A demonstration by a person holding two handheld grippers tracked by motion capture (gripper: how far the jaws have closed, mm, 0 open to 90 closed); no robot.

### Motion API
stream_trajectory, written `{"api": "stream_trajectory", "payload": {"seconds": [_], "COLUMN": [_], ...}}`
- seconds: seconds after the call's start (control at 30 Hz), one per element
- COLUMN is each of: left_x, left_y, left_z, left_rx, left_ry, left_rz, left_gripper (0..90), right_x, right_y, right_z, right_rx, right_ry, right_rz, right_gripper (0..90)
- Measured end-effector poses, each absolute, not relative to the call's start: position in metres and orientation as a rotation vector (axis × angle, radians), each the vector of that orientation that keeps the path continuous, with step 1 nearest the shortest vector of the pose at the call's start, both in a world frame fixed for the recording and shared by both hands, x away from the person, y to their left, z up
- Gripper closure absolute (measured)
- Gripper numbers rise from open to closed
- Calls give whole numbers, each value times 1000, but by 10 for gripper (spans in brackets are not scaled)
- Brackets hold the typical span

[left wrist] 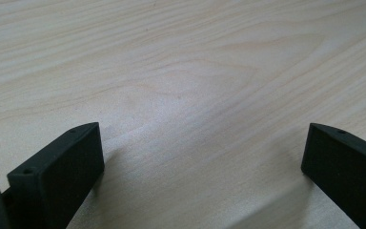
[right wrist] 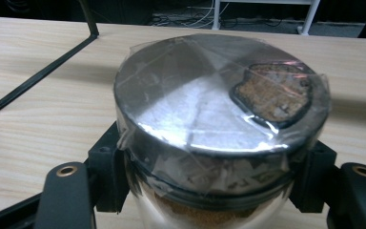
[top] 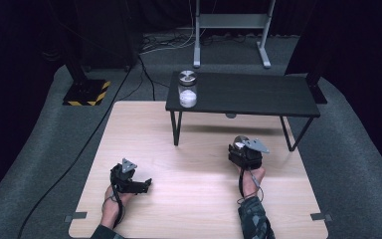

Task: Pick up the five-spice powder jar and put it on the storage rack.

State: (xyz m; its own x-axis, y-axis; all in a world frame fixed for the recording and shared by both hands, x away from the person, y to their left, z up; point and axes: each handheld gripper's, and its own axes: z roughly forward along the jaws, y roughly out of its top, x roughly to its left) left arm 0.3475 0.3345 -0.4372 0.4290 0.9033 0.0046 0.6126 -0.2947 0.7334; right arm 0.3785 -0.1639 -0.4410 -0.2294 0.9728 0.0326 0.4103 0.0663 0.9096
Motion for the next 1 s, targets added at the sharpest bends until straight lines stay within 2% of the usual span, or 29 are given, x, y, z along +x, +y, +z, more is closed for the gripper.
{"api": "stream_trajectory", "payload": {"seconds": [1.0], "left_x": [348], "left_y": [334], "left_z": [-437], "left_rx": [2020], "left_ry": [1274], "left_rz": [562], "left_gripper": [1], "right_x": [371], "right_y": [-174], "right_z": [-408], "right_rx": [1293], "right_ry": [1768], "right_rz": [1169], "right_gripper": [299]}}
